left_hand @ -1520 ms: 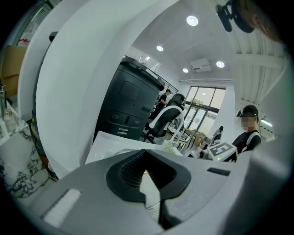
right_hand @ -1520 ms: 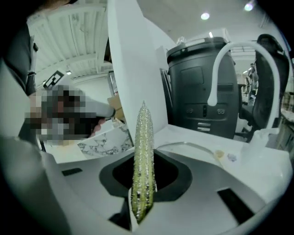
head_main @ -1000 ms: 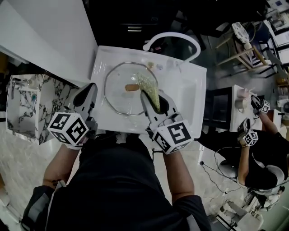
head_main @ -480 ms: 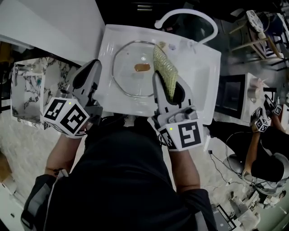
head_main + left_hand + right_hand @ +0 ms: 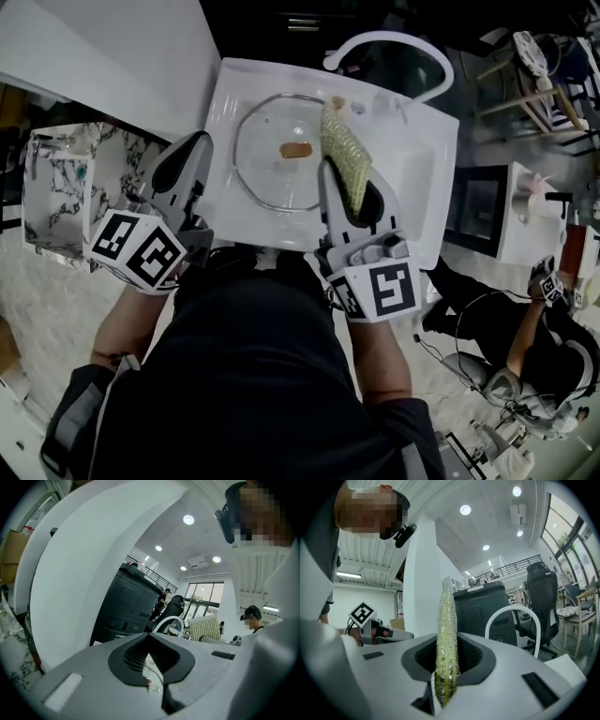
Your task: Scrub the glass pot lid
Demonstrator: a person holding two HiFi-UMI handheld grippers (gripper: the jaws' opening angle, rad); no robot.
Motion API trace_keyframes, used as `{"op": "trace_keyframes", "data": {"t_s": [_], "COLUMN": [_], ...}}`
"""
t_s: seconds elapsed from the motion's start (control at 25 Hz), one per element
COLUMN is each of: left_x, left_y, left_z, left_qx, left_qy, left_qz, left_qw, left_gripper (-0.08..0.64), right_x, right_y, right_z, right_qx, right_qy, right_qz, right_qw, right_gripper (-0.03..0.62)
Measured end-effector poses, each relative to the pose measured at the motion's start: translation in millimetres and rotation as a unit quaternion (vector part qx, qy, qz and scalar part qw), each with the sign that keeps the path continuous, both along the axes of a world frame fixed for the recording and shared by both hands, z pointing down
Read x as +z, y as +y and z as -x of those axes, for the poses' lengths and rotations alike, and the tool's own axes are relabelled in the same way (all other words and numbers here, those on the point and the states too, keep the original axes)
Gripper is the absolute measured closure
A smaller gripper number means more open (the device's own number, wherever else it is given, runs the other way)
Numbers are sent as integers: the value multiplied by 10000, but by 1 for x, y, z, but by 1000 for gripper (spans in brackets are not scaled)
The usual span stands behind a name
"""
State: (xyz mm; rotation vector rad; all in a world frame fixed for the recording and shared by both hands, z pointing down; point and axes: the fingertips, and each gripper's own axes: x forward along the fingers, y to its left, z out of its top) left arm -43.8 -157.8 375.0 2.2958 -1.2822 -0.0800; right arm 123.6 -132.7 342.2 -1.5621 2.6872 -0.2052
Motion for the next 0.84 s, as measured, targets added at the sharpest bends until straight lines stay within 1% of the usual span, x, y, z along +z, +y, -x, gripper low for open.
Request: {"op": "trace_keyframes", "data": {"t_s": [0.36, 0.52, 0.84], "left_x": [7, 6, 8], "left_y": [4, 5, 3], "left_z": [-7, -7, 3], "left_qx": [97, 64, -31], "left_qy": [-33, -29, -39], "left_qz": [53, 52, 26], "left_qw": [9999, 10000, 10000], "left_gripper": [560, 560, 560], "right_x": [4, 4, 10], "right_y": [1, 2, 3], "right_z": [-3, -4, -4], "right_qx": [-12, -16, 7], "right_qy": [-34, -44, -11], "right_qz": [109, 135, 226], "right_qw": [9999, 9999, 9997], "right_gripper": [526, 526, 526]}}
